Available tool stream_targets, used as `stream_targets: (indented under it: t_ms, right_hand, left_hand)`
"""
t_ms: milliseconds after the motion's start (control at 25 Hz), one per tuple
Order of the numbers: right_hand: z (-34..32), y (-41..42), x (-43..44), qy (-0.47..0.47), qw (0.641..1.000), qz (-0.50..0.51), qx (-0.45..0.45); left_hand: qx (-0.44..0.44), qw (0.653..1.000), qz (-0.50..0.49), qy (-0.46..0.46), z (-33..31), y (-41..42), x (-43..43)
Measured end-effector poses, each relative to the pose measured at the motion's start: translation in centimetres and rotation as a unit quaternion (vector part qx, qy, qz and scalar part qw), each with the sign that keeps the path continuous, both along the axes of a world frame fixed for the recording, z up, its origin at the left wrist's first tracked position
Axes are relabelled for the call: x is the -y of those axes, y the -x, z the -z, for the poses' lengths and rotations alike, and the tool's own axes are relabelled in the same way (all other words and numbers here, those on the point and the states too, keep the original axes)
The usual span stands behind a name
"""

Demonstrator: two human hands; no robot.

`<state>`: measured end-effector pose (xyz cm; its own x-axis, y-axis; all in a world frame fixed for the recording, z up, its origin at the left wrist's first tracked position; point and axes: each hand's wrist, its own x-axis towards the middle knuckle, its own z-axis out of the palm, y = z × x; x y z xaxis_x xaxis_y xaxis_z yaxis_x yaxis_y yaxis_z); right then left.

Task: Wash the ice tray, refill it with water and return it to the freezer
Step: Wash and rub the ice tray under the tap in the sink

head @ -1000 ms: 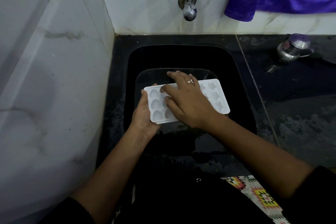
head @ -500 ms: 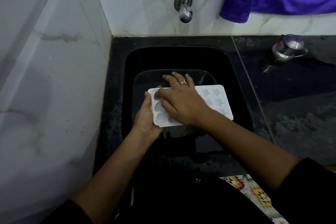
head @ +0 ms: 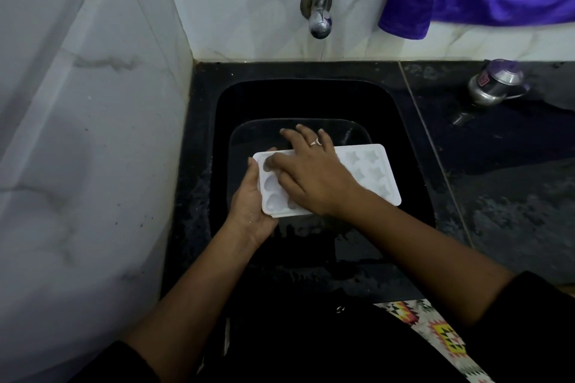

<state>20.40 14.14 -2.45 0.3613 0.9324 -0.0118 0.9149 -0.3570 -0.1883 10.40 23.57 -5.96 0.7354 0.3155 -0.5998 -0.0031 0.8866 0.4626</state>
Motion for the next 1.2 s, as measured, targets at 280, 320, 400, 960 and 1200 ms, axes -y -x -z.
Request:
stream_targets:
  t_ms: [280,320,400,960,1200]
  right_hand:
    - [-0.1,-0.1,0.1,-0.001,1.0,0.004,0.013]
    - [-0.1,-0.1,0.1,-0.001,1.0,0.003,0.015]
    - [0.1,0.2,0.1,0.002,1.0,-0.016,0.021]
    - [-0.2,-0.4,0.4,0.017,0.999,-0.021,0.016]
    - [-0.5,-0.3,0.1,0.02,1.0,-0.017,0.01]
  left_hand:
    - [-0.002,1.0,0.003,-0.002,-0.3,0.0,0.2]
    - [-0.006,1.0,0.006,-0.008,-0.3,0.0,0.2]
    - [-0.008,1.0,0.006,-0.007,-0.3,0.1,0.3]
    - [0.005,1.0,0.008,0.007,-0.4,0.1,-0.3]
    - [0.007,1.0,0.005,0.002,-0.5,0.2,-0.4]
